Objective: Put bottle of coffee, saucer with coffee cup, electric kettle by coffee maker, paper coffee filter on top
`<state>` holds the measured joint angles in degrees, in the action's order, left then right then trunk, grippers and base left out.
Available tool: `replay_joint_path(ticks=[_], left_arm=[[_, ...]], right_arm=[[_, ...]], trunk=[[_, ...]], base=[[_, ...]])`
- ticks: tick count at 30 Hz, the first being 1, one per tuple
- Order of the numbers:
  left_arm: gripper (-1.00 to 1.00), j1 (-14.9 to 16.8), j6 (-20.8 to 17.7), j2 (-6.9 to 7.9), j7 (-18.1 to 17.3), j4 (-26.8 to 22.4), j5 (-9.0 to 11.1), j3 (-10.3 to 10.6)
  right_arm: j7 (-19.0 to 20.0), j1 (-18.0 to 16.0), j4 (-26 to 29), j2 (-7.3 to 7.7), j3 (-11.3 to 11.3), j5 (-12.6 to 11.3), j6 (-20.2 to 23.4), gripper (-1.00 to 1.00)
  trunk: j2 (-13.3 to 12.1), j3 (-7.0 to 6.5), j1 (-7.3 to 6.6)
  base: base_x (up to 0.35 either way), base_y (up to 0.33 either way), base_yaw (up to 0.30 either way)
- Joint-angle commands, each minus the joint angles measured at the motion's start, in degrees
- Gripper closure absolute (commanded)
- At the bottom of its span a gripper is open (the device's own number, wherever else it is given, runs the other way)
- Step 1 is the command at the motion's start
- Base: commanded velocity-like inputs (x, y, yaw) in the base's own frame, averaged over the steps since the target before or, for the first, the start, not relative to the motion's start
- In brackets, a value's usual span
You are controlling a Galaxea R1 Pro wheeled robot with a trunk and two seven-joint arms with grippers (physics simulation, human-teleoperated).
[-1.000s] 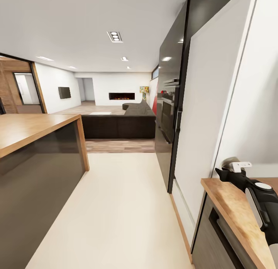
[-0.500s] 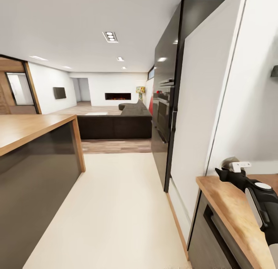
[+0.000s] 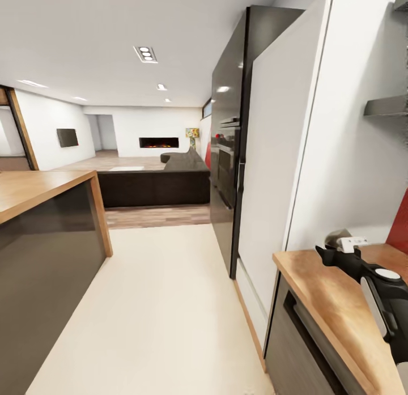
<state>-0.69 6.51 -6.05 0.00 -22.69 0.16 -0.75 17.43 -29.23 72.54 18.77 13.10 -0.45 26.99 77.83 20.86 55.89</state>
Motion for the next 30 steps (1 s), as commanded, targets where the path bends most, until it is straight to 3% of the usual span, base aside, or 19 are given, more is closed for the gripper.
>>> replay_joint_path(ticks=[1, 15, 30], left_arm=[[-1.00, 0.0, 0.1, -0.02, 0.0, -0.1, 0.0, -0.1], [-1.00, 0.0, 0.1, 0.07, 0.0, -0.1, 0.0, -0.1], [-1.00, 0.0, 0.1, 0.07, -0.1, -0.1, 0.0, -0.1]], right_arm=[[0.3, 0.3, 0.7, -0.02, 0.1, 0.0, 0.3, 1.00], [0.4, 7.0, 12.5, -1.61, 0.0, -0.1, 0.5, 1.00], [0.5, 7.4, 13.1, -1.72, 0.0, -0.2, 0.5, 1.00]], trunk=[[0.0, 0.05, -0.01], [0.0, 0.04, -0.01], [0.0, -0.10, -0.01]], base=[[-0.199, 0.165, -0.028], [-0.170, 0.142, -0.007], [-0.156, 0.151, -0.053]])
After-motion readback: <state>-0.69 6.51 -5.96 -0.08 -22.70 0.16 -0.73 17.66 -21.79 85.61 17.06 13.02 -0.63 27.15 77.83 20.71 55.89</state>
